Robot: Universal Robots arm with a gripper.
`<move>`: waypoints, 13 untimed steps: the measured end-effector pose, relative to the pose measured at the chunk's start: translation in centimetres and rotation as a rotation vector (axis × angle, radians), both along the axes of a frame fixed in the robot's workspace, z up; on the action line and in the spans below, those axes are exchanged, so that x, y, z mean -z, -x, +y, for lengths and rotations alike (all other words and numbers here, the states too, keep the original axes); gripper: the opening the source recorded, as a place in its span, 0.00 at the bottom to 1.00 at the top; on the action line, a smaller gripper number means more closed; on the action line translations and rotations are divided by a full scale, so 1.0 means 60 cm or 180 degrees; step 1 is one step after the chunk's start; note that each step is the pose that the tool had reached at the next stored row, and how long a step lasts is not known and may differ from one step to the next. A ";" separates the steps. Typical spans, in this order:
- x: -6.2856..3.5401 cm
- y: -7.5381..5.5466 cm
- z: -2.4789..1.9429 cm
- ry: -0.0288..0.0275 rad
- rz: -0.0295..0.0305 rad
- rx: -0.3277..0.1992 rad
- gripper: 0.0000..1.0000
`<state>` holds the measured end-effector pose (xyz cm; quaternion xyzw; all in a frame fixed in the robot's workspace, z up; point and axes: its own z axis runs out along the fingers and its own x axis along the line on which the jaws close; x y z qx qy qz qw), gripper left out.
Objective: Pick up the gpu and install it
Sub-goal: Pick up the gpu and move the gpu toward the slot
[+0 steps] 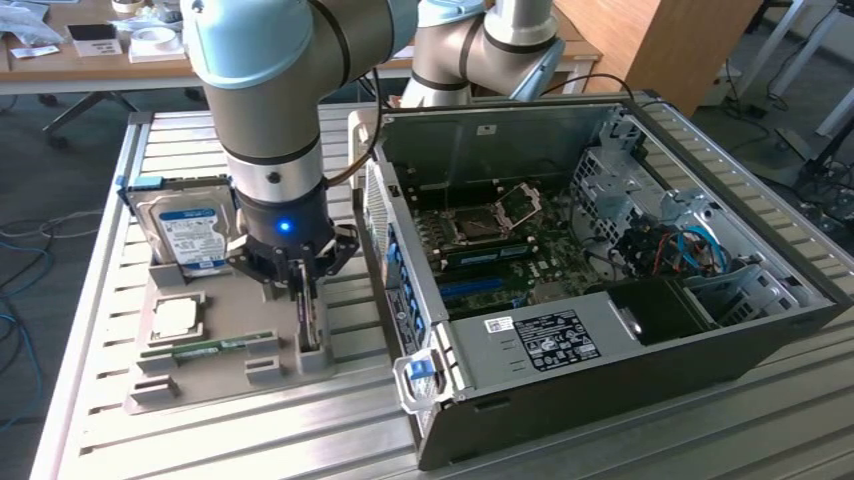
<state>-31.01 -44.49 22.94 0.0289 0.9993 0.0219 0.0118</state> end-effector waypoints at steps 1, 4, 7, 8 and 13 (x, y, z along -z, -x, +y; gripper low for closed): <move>0.000 0.000 0.0000 0.0000 0.0000 -0.0016 0.27; 0.000 0.000 0.0000 0.0000 0.0000 -0.0023 0.27; 0.000 0.000 -0.0001 0.0000 0.0000 -0.0023 0.27; 0.000 0.000 0.0000 0.0000 0.0000 -0.0023 0.27; 0.000 0.000 0.0000 0.0000 0.0000 -0.0048 0.27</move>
